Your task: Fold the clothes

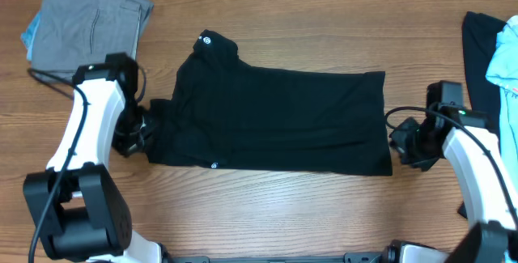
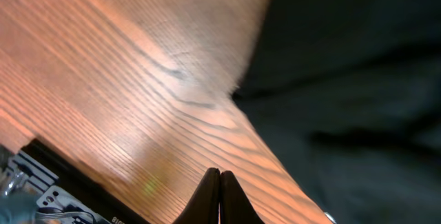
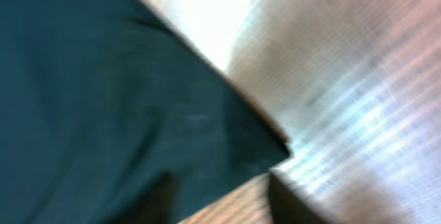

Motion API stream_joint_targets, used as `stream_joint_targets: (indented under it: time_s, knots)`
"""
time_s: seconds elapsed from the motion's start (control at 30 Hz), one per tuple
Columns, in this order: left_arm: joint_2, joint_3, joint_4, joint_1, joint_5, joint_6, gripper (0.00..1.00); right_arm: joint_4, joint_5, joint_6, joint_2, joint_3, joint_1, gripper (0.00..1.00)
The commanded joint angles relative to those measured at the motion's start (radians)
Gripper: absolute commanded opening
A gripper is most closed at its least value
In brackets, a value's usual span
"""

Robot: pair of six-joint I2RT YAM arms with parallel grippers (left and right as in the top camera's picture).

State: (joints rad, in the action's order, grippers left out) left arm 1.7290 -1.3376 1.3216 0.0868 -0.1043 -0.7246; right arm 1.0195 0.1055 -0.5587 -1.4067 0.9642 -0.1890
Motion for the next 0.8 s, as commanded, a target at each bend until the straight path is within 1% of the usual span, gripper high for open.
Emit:
stream_joint_targets:
  time_s: [0.0,0.07,0.1,0.13,0.2,0.27,0.4,0.57,0.77]
  knots:
    - [-0.056,-0.043,-0.004,-0.077,0.106,0.013,0.41,-0.004,0.125,0.141,0.053,0.053,-0.002,0.97]
    - [-0.053,-0.035,-0.024,-0.127,0.18,0.034,0.81,0.001,0.171,0.148,0.055,0.053,-0.002,0.99]
    - [-0.048,-0.027,-0.033,-0.154,0.192,0.038,0.94,0.005,0.181,0.148,0.055,0.052,-0.002,0.99]
    - [-0.044,-0.015,-0.04,-0.182,0.191,0.037,1.0,0.009,0.182,0.148,0.055,0.052,-0.002,0.99]
    - [-0.032,0.012,-0.058,-0.229,0.191,0.021,1.0,0.014,0.182,0.148,0.055,0.052,-0.002,0.99]
    - [-0.019,0.048,-0.086,-0.267,0.195,-0.031,1.0,0.016,0.181,0.149,0.055,0.052,-0.002,0.99]
    - [0.018,0.122,-0.166,-0.288,0.231,-0.091,1.0,0.026,0.18,0.175,0.055,0.052,-0.002,1.0]
    - [0.055,0.162,-0.198,-0.287,0.241,-0.11,1.0,0.029,0.181,0.175,0.055,0.052,-0.002,1.0]
    - [0.125,0.166,-0.249,-0.287,0.26,-0.113,1.0,0.026,0.18,0.175,0.055,0.052,-0.002,1.0]
